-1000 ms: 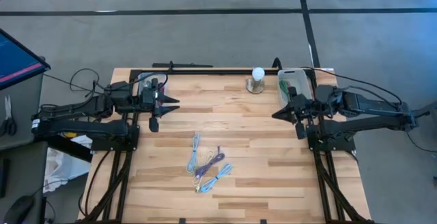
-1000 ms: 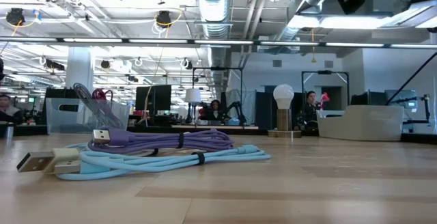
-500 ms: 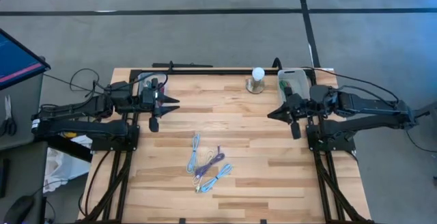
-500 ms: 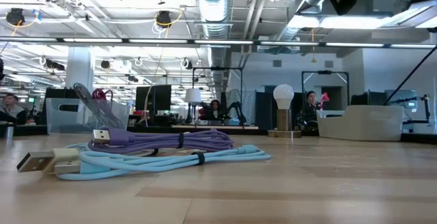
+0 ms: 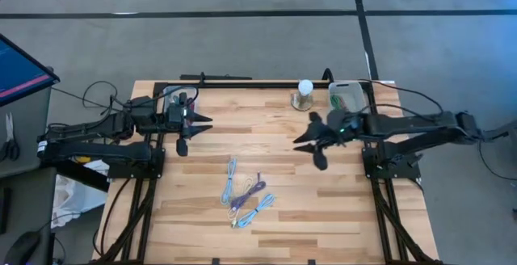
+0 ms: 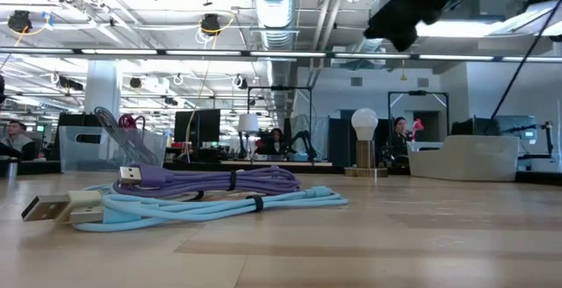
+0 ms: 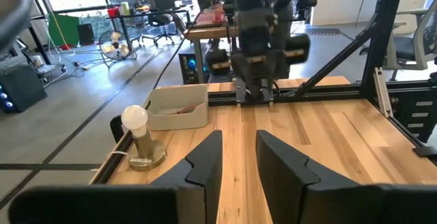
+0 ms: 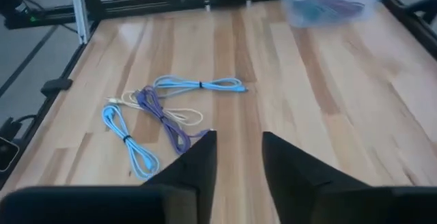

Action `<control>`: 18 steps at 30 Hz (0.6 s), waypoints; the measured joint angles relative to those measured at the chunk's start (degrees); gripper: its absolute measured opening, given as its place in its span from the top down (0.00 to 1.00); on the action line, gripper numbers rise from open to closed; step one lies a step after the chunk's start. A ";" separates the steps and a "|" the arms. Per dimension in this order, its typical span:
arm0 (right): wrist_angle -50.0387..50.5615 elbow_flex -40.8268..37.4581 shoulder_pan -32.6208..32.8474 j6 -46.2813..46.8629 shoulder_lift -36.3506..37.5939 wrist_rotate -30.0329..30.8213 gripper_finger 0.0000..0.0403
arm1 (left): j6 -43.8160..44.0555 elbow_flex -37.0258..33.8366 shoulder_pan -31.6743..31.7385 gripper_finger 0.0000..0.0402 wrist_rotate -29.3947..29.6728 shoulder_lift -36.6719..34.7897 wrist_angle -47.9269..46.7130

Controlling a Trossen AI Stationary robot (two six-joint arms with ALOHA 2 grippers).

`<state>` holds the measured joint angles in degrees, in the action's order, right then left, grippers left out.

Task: Pick & Place USB Port
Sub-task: Put the violet charger cable into the gray bin

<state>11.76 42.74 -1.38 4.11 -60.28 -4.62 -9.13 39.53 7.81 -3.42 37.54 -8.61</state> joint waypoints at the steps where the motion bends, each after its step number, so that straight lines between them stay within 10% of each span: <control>1: -1.55 0.00 0.61 -0.16 -1.53 0.00 0.71 | 0.01 0.00 -0.01 0.78 0.00 -0.01 0.01; 18: -19.55 0.18 10.59 -0.01 -26.11 -0.03 0.62 | 0.02 0.00 -0.02 0.78 0.00 0.02 0.01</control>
<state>-7.79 42.92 9.20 4.10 -86.40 -4.64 -9.10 39.53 7.80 -3.42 37.56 -8.60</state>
